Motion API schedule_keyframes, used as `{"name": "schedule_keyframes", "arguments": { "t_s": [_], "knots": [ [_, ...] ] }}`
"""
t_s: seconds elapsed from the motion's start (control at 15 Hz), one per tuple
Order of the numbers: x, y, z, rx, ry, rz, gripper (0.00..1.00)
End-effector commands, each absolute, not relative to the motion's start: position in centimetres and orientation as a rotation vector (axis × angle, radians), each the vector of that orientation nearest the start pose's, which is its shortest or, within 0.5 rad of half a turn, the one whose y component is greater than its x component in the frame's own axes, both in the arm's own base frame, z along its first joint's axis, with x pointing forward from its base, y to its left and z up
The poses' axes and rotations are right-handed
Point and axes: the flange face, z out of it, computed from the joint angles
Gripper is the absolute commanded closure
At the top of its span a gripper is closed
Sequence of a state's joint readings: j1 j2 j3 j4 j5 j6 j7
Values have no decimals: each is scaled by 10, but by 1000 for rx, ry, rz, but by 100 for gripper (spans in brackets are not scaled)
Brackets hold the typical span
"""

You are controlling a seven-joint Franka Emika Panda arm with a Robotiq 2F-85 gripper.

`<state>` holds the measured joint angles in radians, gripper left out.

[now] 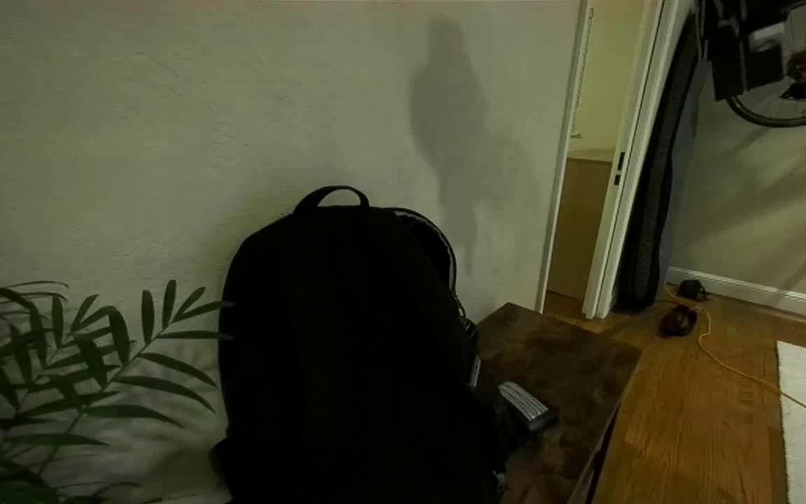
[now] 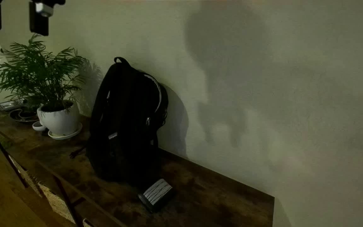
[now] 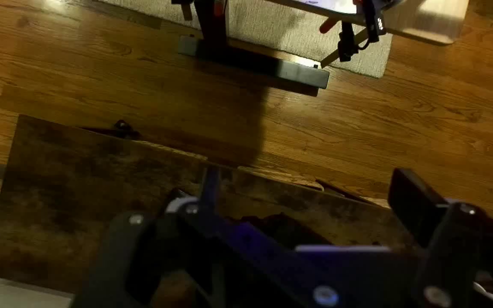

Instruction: Pick the wallet and put it in the bag

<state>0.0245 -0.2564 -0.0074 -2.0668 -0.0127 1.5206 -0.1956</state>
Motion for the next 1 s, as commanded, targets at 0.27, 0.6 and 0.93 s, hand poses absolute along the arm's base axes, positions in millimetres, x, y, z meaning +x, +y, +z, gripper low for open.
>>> {"name": "schedule_keyframes", "arguments": {
  "t_s": [0.27, 0.6, 0.93],
  "knots": [
    [446, 6, 521, -3076, -331, 452, 0],
    [446, 6, 521, -3076, -331, 452, 0],
    [453, 0, 502, -3095, -315, 390, 0]
  ]
}}
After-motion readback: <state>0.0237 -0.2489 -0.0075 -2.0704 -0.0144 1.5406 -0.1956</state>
